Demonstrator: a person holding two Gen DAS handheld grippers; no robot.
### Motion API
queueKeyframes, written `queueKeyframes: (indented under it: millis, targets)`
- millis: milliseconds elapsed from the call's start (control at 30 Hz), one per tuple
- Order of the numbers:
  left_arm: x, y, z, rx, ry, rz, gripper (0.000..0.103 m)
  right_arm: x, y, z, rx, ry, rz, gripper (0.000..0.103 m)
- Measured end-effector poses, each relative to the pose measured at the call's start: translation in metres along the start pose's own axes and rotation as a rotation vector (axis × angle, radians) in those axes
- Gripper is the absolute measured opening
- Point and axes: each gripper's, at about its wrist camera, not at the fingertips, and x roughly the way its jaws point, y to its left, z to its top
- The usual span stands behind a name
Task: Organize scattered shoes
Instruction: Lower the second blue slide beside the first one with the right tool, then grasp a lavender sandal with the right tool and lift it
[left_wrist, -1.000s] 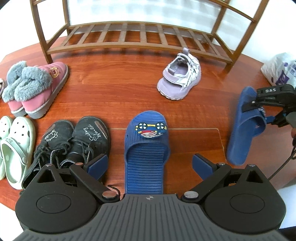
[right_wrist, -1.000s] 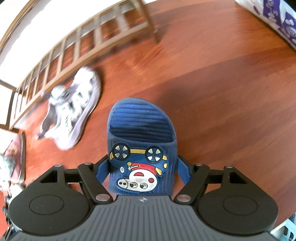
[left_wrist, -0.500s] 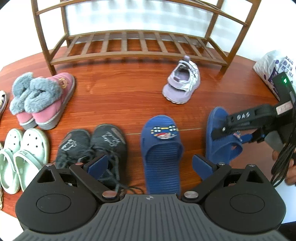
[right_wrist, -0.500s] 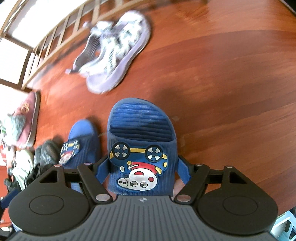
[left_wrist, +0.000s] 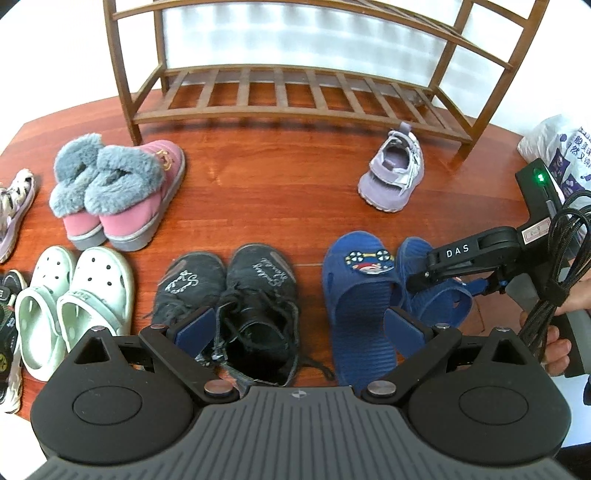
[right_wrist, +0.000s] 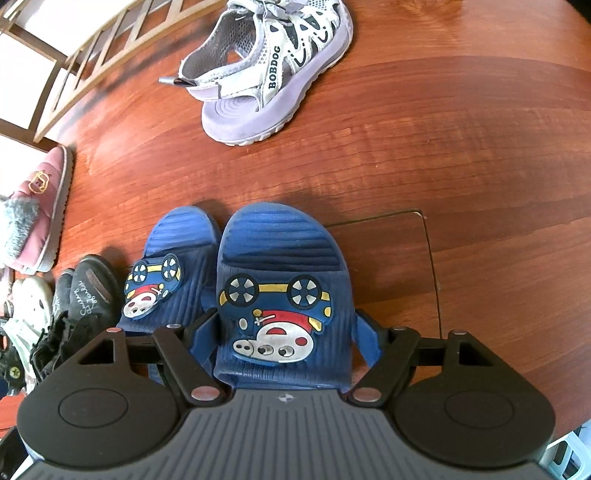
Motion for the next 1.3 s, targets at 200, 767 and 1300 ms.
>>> queueKeyframes:
  millis: [200, 767, 1300]
  targets:
    - [-0.005, 0.011, 0.000, -0.004, -0.013, 0.003, 0.098, -0.002, 0.006, -0.001, 0.001, -0.018, -0.015, 0.087]
    - [-0.011, 0.042, 0.015, -0.040, -0.006, 0.005, 0.098, -0.056, 0.035, 0.050, -0.003, -0.168, -0.052, 0.094]
    - [0.003, 0.056, 0.029, -0.169, 0.011, 0.043, 0.098, -0.041, 0.029, 0.179, 0.083, -0.220, -0.069, 0.095]
